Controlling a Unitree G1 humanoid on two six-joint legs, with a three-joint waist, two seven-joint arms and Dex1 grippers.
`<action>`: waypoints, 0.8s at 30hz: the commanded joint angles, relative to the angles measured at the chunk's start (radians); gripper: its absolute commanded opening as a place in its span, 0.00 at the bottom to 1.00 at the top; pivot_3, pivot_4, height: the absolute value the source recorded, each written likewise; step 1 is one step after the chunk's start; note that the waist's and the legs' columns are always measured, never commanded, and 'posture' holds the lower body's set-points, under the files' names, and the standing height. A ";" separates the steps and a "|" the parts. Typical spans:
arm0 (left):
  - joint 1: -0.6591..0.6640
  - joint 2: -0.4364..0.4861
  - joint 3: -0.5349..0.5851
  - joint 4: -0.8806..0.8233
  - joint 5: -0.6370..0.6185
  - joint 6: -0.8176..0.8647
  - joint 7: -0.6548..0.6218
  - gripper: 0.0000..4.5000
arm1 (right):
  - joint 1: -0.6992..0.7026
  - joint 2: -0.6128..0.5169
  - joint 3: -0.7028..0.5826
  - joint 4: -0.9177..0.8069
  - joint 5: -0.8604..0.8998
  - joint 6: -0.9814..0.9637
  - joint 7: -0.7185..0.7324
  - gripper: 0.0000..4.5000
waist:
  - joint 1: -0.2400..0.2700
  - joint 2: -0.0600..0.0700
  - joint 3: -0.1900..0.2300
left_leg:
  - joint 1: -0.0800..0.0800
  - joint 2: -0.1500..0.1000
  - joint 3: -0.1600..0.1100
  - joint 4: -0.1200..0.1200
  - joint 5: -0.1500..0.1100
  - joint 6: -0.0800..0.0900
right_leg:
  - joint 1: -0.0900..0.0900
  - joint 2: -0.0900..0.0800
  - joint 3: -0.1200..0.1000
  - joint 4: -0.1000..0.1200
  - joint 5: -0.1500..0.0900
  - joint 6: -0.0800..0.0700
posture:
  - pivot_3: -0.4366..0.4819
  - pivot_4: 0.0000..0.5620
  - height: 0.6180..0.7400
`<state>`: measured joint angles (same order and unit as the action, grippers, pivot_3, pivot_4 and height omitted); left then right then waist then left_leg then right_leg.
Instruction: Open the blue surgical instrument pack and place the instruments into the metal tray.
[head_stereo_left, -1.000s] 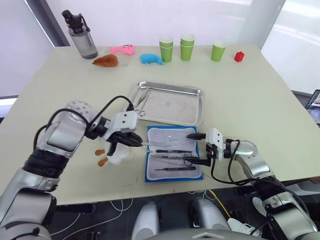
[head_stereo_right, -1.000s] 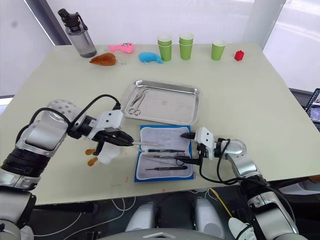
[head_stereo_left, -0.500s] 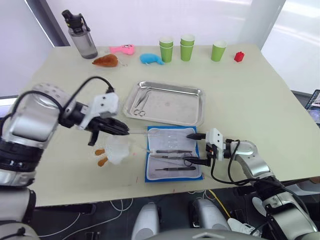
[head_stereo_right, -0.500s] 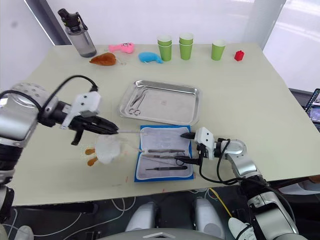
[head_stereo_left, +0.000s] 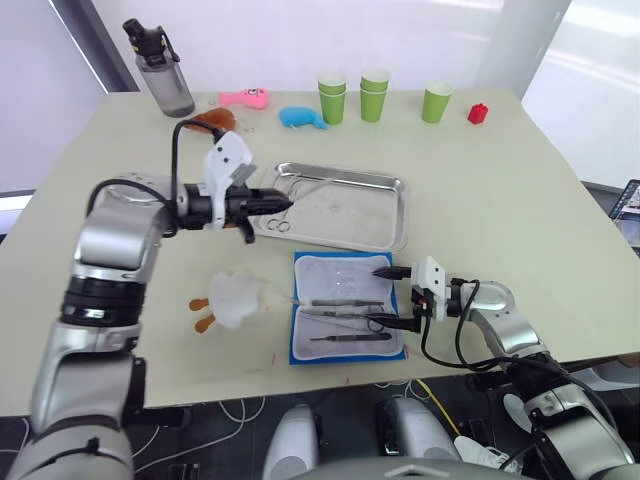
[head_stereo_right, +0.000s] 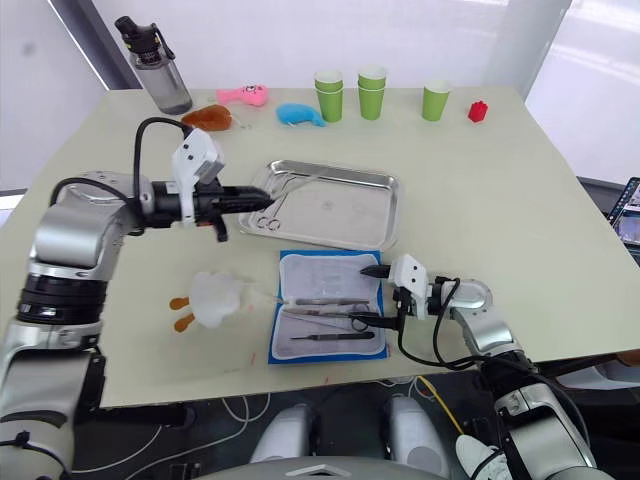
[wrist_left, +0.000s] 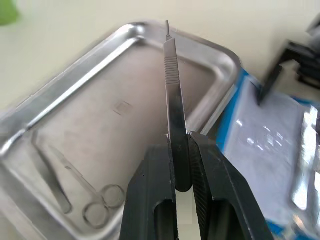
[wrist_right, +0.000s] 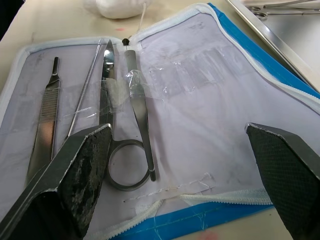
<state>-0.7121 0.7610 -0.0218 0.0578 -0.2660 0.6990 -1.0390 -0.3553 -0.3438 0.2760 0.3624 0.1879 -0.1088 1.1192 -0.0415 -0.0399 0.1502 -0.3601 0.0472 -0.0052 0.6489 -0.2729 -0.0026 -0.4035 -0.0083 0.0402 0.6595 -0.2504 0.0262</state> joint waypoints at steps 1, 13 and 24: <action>-0.041 -0.063 0.027 -0.042 0.029 0.077 0.176 0.01 | 0.065 -0.020 0.064 0.124 -0.103 0.063 -0.033 1.00 | -0.001 -0.001 0.000 | 0.000 0.000 0.000 0.000 0.000 0.000 | 0.000 0.000 0.000 0.000 0.000 0.000 | 0.48 0.27 0.95; -0.127 -0.360 0.060 0.068 0.129 0.288 0.651 0.01 | 0.061 -0.014 0.064 0.131 -0.103 0.059 -0.038 1.00 | -0.003 -0.004 -0.003 | 0.003 -0.002 -0.002 0.001 0.000 0.000 | 0.004 0.000 0.000 0.001 0.001 0.001 | 0.48 0.27 0.95; -0.163 -0.455 0.085 0.278 0.159 0.206 0.816 0.01 | 0.067 -0.015 0.064 0.124 -0.102 0.059 -0.043 1.00 | -0.002 -0.003 -0.003 | 0.005 -0.002 -0.003 0.001 0.000 0.000 | 0.006 -0.001 0.000 0.001 0.001 0.001 | 0.48 0.27 0.95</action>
<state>-0.8395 0.3016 0.0521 0.3323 -0.1199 0.9486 -0.2347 -0.3549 -0.3417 0.2762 0.3645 0.1877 -0.1112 1.1091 -0.0437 -0.0432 0.1475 -0.3552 0.0450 -0.0081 0.6495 -0.2728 -0.0032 -0.3974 -0.0088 0.0401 0.6605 -0.2493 0.0275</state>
